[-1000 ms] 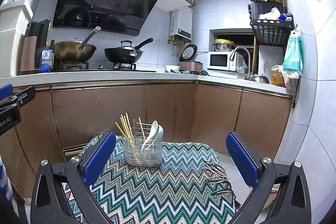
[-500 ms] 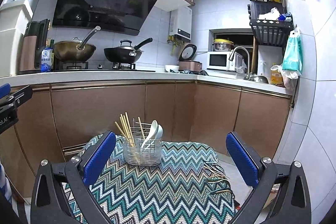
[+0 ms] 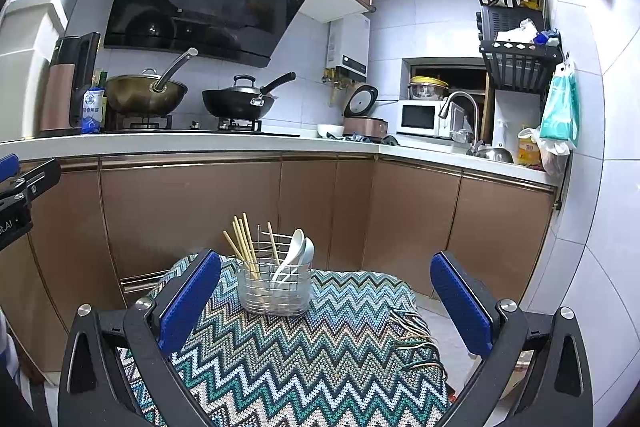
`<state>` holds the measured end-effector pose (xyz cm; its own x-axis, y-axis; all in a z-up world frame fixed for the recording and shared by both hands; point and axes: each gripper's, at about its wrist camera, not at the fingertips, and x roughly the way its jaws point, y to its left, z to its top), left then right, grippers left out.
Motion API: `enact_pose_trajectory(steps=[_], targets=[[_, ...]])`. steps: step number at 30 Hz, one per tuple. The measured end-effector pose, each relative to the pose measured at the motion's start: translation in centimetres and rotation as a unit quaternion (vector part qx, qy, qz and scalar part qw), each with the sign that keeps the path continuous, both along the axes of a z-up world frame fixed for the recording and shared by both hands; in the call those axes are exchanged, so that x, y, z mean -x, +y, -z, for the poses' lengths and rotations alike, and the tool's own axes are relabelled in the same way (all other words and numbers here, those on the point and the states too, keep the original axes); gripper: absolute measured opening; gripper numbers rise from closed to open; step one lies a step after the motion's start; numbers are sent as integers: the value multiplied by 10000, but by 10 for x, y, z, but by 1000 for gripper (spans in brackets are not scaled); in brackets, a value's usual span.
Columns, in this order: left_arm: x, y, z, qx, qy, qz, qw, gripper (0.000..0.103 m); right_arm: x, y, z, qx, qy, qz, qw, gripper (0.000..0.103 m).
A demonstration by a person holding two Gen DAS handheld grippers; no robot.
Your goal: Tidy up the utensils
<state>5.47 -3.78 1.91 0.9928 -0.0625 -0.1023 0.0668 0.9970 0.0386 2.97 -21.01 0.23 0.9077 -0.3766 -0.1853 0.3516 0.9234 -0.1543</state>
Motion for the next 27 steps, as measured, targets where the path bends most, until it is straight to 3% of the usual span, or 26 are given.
enact_pose_trajectory(steps=[27], targets=[[3, 9, 7, 5, 91, -6, 10000, 79, 2, 1, 1, 36, 79, -41, 10000, 103]])
